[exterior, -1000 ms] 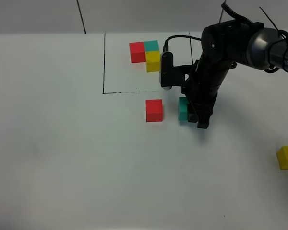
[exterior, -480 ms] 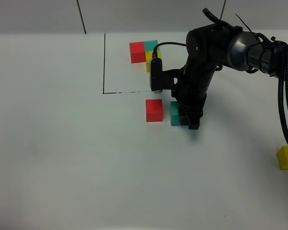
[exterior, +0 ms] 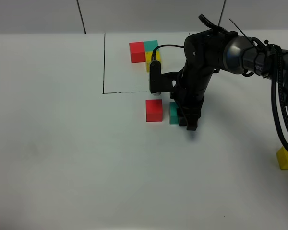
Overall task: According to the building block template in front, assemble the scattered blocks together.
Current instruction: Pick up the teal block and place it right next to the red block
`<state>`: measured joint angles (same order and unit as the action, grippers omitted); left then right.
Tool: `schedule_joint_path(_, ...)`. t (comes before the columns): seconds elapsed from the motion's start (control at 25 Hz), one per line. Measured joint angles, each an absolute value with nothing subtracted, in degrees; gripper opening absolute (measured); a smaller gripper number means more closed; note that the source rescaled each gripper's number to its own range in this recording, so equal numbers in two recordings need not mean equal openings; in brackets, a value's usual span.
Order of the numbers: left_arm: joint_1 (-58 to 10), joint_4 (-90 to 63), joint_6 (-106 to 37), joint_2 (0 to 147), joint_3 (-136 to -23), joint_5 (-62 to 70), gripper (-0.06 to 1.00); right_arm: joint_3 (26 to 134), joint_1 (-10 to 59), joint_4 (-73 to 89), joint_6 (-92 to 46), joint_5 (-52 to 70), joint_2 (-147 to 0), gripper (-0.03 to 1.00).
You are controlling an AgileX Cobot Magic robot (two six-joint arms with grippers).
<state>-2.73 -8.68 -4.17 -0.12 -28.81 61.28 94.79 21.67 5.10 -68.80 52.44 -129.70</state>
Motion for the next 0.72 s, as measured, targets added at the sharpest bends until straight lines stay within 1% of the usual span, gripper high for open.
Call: schedule_joint_path(0.72,-2.73,-8.68,-4.12,-0.12,-28.81,61.28,0.74,94.86,21.90,5.74,-68.86,50.23,-129.95,0.01)
